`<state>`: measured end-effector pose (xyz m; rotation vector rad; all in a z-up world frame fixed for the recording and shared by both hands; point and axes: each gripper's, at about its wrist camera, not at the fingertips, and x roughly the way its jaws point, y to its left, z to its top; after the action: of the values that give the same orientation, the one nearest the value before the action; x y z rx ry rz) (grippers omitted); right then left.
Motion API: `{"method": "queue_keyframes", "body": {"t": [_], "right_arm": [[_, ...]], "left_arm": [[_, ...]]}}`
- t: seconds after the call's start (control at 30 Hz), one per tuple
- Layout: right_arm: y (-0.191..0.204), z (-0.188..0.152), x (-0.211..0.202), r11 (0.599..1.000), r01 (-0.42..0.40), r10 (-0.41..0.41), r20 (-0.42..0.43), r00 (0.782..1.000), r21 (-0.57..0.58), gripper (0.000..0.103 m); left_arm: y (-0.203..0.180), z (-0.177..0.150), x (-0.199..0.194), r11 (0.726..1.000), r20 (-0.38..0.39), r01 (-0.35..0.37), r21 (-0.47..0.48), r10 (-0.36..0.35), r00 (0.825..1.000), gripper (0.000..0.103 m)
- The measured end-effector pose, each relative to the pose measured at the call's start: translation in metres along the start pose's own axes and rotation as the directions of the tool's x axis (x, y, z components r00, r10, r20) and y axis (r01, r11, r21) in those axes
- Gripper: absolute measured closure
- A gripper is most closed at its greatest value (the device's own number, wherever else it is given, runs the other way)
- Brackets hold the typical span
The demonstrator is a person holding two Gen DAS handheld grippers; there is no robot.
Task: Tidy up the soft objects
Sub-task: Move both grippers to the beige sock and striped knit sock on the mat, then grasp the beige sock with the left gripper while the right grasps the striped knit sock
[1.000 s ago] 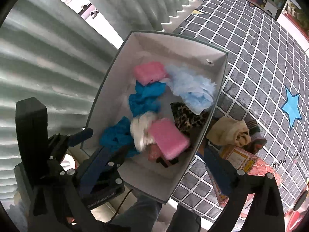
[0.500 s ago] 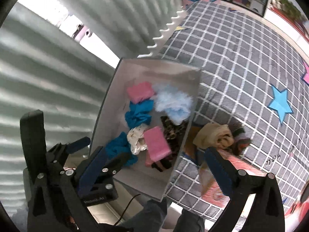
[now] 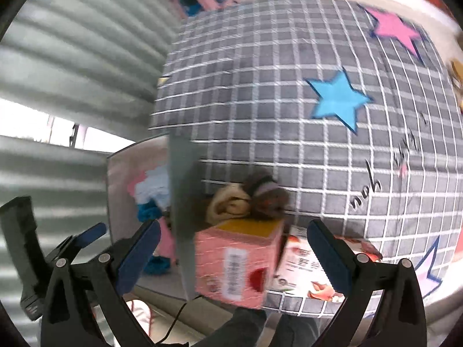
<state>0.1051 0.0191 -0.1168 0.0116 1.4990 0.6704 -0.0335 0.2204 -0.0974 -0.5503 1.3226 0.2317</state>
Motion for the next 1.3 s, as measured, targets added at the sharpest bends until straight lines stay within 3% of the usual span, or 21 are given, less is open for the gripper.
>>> {"method": "queue_keyframes", "body": {"t": [0.13, 0.3, 0.5, 0.6, 0.7, 0.73, 0.8, 0.83, 0.9, 1.03, 1.2, 1.3], "right_arm": [[-0.028, 0.012, 0.029, 0.998, -0.011, 0.016, -0.080, 0.997, 0.063, 0.001], [-0.038, 0.034, 0.080, 0.998, -0.037, 0.047, -0.227, 0.973, 0.050, 0.001], [-0.037, 0.054, 0.143, 0.997, -0.070, 0.071, -0.386, 0.920, 0.016, 0.001], [-0.041, 0.053, 0.168, 0.996, -0.084, 0.093, -0.453, 0.886, 0.041, 0.001], [-0.041, 0.048, 0.189, 0.990, -0.127, 0.137, -0.527, 0.839, 0.055, 0.003], [-0.043, 0.047, 0.192, 0.992, -0.117, 0.122, -0.534, 0.837, 0.043, 0.006], [-0.048, 0.046, 0.193, 0.992, -0.115, 0.121, -0.526, 0.842, 0.045, 0.025], [-0.054, 0.046, 0.191, 0.991, -0.123, 0.137, -0.515, 0.846, 0.061, 0.028], [-0.067, 0.045, 0.184, 0.985, -0.144, 0.173, -0.490, 0.855, 0.097, 0.045], [-0.101, 0.042, 0.164, 0.974, -0.160, 0.214, -0.426, 0.879, 0.160, 0.050], [-0.156, 0.042, 0.132, 0.970, -0.113, 0.182, -0.337, 0.924, 0.214, 0.051], [-0.189, 0.048, 0.108, 0.970, -0.056, 0.122, -0.276, 0.953, 0.236, 0.051]], "left_arm": [[-0.006, 0.001, 0.007, 1.000, -0.023, -0.018, -0.004, 0.018, 1.000, 0.000], [-0.001, -0.005, 0.012, 0.998, -0.055, -0.049, -0.050, 0.047, 0.997, 0.000], [0.007, -0.011, 0.018, 0.988, -0.086, -0.085, -0.130, 0.074, 0.994, 0.000], [0.006, -0.011, 0.022, 0.984, -0.098, -0.102, -0.149, 0.088, 0.991, 0.000], [0.002, -0.006, 0.027, 0.982, -0.113, -0.111, -0.156, 0.094, 0.989, 0.000], [-0.001, -0.004, 0.028, 0.982, -0.118, -0.114, -0.153, 0.096, 0.988, 0.000], [-0.006, 0.001, 0.030, 0.983, -0.120, -0.114, -0.143, 0.097, 0.988, 0.000], [-0.010, 0.006, 0.031, 0.984, -0.122, -0.113, -0.134, 0.097, 0.988, 0.000], [-0.017, 0.014, 0.034, 0.987, -0.128, -0.115, -0.115, 0.100, 0.987, 0.000], [-0.039, 0.039, 0.047, 0.993, -0.144, -0.112, -0.049, 0.104, 0.984, 0.000], [-0.070, 0.067, 0.070, 0.993, -0.172, -0.114, 0.034, 0.118, 0.978, 0.000], [-0.092, 0.077, 0.080, 0.990, -0.183, -0.111, 0.084, 0.125, 0.975, 0.000]]}}
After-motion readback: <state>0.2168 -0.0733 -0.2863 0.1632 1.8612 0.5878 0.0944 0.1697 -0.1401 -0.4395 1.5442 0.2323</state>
